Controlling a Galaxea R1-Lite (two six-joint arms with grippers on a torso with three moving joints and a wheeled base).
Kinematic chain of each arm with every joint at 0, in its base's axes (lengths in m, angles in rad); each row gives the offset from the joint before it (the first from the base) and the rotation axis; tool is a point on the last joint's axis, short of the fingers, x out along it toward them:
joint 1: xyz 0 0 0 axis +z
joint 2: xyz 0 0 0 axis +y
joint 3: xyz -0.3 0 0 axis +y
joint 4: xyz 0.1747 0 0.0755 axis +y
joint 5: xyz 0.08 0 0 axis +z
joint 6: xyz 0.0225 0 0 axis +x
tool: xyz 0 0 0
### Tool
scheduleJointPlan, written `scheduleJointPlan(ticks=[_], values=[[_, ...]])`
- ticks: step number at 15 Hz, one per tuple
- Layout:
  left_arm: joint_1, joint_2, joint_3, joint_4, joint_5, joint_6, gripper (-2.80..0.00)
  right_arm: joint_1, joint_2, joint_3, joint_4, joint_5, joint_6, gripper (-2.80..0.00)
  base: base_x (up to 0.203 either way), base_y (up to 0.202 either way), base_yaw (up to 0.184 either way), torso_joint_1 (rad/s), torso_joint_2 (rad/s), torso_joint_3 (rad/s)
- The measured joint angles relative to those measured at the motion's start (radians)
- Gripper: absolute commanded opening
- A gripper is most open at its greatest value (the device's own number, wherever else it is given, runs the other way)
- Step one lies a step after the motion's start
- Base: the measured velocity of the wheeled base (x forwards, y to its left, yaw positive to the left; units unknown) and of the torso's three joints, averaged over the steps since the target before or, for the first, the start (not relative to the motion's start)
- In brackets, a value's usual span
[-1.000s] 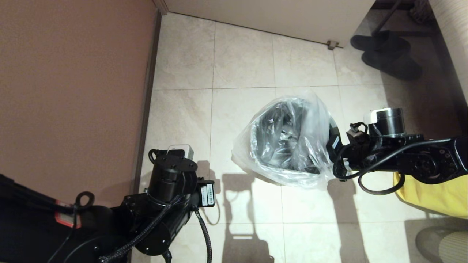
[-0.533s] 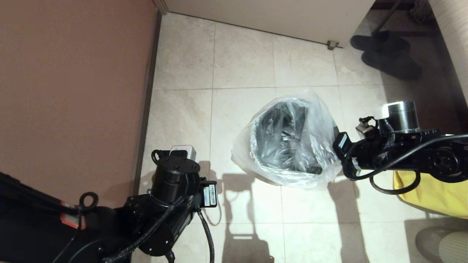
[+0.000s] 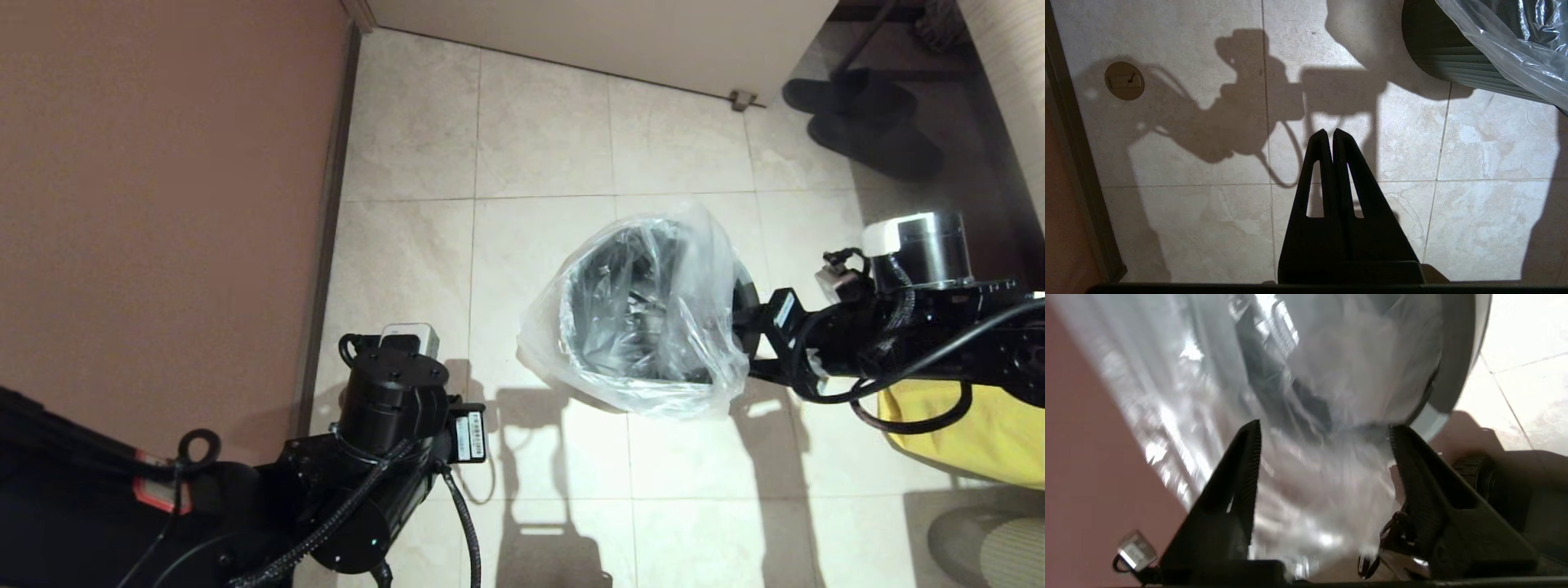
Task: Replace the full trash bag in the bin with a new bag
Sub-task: Put the new garbage bag on the trash can
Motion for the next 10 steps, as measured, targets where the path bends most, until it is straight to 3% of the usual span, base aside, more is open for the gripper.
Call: scheduleJointPlan(ticks=[7, 8, 9, 10], values=[[0.002, -0.030, -0.022, 0.001, 0.001, 0.017, -2.80, -0.070, -0.237, 0.082, 0.128, -0.043, -0.033, 0.00, 0.000, 0.000, 0.000, 0.000, 0.00, 0.000], [0.003, -0.033, -0.025, 0.001, 0.001, 0.017, -2.80, -0.080, -0.270, 0.099, 0.133, -0.044, -0.058, -1.17, 0.000, 0.000, 0.000, 0.000, 0.00, 0.000], [0.003, -0.035, -0.025, 0.001, 0.000, 0.015, -2.80, -0.084, -0.298, 0.114, 0.138, -0.044, -0.094, -2.80, 0.000, 0.000, 0.000, 0.000, 0.00, 0.000], [0.004, -0.038, -0.023, 0.000, 0.000, 0.014, -2.80, -0.086, -0.319, 0.124, 0.144, -0.045, -0.133, -2.80, 0.000, 0.000, 0.000, 0.000, 0.00, 0.000]])
